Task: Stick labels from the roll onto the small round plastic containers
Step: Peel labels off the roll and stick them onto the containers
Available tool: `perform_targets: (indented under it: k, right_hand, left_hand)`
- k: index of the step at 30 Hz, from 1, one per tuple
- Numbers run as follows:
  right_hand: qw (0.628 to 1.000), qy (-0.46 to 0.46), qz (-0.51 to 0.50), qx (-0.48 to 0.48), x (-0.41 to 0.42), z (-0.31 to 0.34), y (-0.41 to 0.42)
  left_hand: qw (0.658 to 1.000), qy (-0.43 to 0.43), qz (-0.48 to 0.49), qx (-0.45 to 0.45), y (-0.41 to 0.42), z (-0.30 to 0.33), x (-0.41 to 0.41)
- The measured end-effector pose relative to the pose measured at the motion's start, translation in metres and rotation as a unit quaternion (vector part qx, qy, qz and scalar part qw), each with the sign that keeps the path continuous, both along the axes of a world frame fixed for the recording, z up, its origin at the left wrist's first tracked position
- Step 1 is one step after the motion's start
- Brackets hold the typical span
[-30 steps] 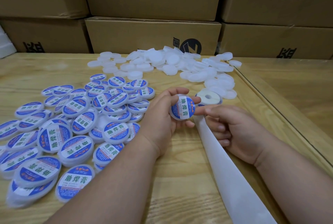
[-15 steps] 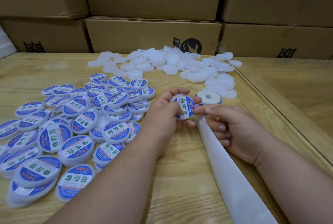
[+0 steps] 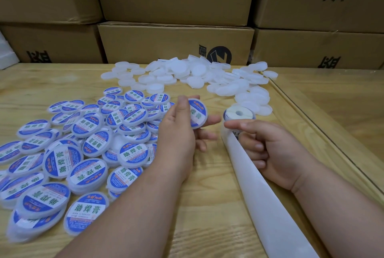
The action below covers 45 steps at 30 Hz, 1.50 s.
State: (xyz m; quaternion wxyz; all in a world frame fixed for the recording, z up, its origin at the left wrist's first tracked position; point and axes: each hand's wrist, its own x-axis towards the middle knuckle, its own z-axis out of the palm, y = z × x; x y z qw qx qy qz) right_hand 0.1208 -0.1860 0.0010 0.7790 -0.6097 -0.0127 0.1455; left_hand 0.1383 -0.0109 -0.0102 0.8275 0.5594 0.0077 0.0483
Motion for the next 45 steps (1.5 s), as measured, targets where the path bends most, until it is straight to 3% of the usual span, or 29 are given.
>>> perform_targets:
  k: [8,18,22,24,27,28,30,32,34,37,45]
  right_hand:
    - [1.000,-0.003,0.002,0.007,0.001,-0.001,-0.002]
    - [1.000,0.001,-0.007,0.012,0.004,-0.004,-0.004]
    - [0.996,-0.029,-0.089,0.013,0.005,-0.009,-0.002]
    - [0.980,-0.081,-0.165,-0.076,0.005,-0.012,0.000]
    - [0.940,-0.153,-0.209,-0.222,0.003,-0.017,0.003]
    - [0.934,-0.168,-0.207,-0.239,0.003,-0.018,0.004]
    - [0.927,-0.188,-0.202,-0.255,0.002,-0.019,0.006]
    - [0.920,-0.198,-0.200,-0.273,0.003,-0.020,0.006]
    - [0.915,-0.203,-0.191,-0.291,0.003,-0.020,0.006]
    - [0.914,-0.206,-0.167,-0.306,0.003,-0.020,0.006]
    - [0.917,-0.200,-0.108,-0.326,0.000,-0.017,0.004]
  left_hand:
    - [1.000,-0.012,0.013,0.008,0.000,-0.003,0.003]
    - [0.981,0.050,0.027,-0.183,0.004,0.002,0.005]
    - [0.974,0.051,0.066,-0.210,0.006,0.004,0.007]
    - [0.985,0.030,0.087,-0.144,0.003,0.004,0.005]
    - [0.985,-0.042,0.117,0.120,-0.008,-0.003,-0.002]
    - [0.962,-0.075,0.120,0.234,-0.012,-0.006,-0.005]
    - [0.860,-0.117,0.114,0.484,-0.017,-0.010,-0.008]
    - [0.773,-0.085,0.094,0.622,-0.020,-0.013,-0.009]
    - [0.742,-0.023,0.087,0.664,-0.020,-0.013,-0.009]
    - [0.737,0.019,0.097,0.669,-0.019,-0.014,-0.009]
    - [0.735,-0.013,0.110,0.669,-0.017,-0.014,-0.008]
